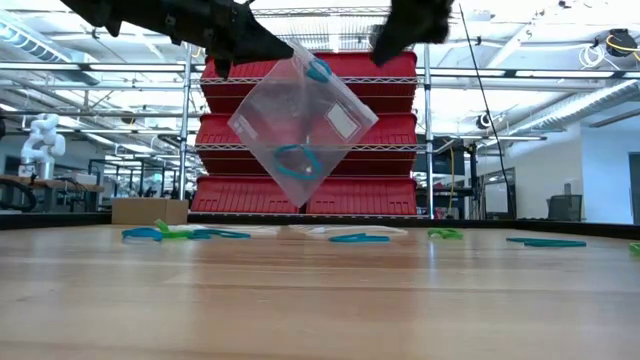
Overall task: Sort rubber bands
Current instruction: Put the blue rubber band into the transparent zip bag
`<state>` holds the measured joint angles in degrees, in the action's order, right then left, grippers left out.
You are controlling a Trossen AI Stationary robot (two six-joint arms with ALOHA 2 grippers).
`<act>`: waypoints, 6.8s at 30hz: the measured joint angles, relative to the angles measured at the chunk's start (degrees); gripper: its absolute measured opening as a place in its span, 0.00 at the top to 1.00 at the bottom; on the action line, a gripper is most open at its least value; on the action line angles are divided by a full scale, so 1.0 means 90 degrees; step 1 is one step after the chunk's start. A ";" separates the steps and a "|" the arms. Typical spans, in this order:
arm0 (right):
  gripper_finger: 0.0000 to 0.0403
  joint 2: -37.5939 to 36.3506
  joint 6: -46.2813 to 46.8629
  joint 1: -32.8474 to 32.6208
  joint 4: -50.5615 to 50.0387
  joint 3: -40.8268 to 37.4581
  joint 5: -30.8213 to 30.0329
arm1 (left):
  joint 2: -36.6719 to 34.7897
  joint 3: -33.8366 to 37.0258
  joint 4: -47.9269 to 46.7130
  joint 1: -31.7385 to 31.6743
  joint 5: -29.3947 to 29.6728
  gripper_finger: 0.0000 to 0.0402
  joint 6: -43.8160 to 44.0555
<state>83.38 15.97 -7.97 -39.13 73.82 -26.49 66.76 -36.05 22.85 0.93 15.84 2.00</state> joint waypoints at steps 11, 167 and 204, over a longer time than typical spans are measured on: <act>0.48 -0.0450 0.0538 -0.0454 0.3681 -0.2967 0.0273 | -0.0002 0.0000 0.0141 0.0070 0.0078 1.00 -0.0127; 1.00 0.3161 -0.1490 -0.0307 0.1588 0.2992 0.2371 | -0.1882 0.0005 -0.1152 -0.0464 0.0364 1.00 -0.0931; 1.00 0.1421 0.1575 -0.0234 0.0307 0.2992 0.1393 | -0.1525 0.0005 -0.0817 0.0470 -0.0204 1.00 -0.1609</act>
<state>96.17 30.14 -10.07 -36.36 100.75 -13.95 53.04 -36.01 15.50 5.16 14.00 -12.48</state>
